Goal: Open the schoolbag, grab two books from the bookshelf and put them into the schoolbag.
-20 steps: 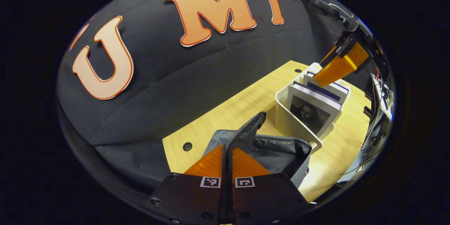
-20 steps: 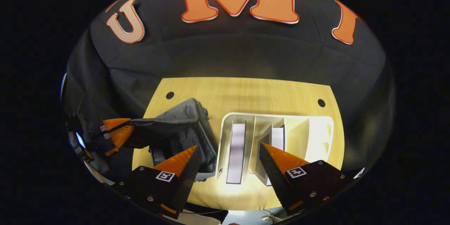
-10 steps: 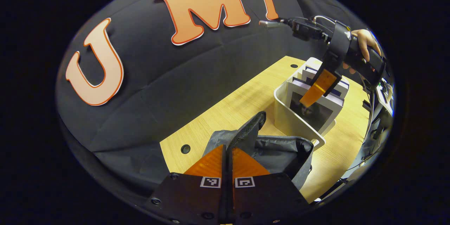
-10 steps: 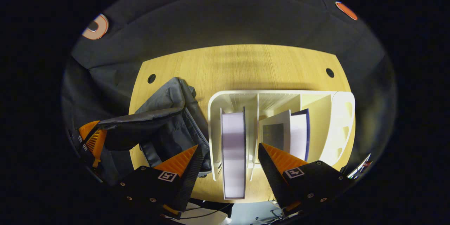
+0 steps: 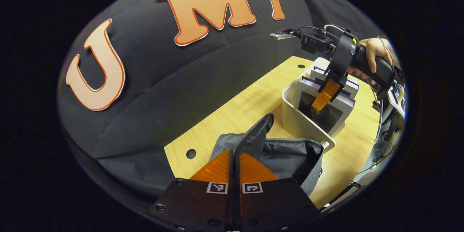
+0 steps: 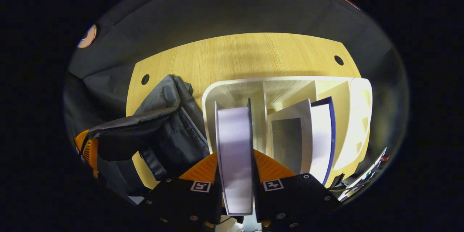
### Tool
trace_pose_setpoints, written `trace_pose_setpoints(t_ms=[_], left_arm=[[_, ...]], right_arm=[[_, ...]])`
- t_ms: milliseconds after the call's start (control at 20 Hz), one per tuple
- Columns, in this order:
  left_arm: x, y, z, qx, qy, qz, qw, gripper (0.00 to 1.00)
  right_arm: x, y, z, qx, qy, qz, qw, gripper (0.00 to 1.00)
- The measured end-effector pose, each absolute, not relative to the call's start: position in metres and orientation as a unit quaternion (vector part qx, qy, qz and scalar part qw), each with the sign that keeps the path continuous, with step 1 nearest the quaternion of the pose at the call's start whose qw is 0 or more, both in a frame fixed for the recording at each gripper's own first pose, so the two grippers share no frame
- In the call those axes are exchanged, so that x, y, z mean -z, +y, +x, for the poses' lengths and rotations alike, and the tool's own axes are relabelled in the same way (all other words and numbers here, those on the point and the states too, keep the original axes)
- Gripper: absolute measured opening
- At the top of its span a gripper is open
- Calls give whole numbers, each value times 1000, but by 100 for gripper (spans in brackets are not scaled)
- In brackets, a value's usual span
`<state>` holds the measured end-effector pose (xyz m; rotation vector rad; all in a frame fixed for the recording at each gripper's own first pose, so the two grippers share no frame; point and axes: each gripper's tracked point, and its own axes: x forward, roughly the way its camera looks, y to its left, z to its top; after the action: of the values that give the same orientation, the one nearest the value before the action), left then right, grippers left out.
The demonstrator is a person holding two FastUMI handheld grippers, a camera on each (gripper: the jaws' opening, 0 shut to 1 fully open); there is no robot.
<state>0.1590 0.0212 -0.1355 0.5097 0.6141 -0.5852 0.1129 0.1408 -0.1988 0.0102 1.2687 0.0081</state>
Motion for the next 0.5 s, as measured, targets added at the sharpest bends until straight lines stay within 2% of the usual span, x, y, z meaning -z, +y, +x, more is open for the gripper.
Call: trace_pose_setpoints(t_ms=[200,500], left_arm=[[138,28,158,275,295,241,883,1],[139,23,155,283,286,254,879,1]], right_arm=[[156,141,109,5,562,-1,827,37],[60,132,91,24,484,18,875,35]])
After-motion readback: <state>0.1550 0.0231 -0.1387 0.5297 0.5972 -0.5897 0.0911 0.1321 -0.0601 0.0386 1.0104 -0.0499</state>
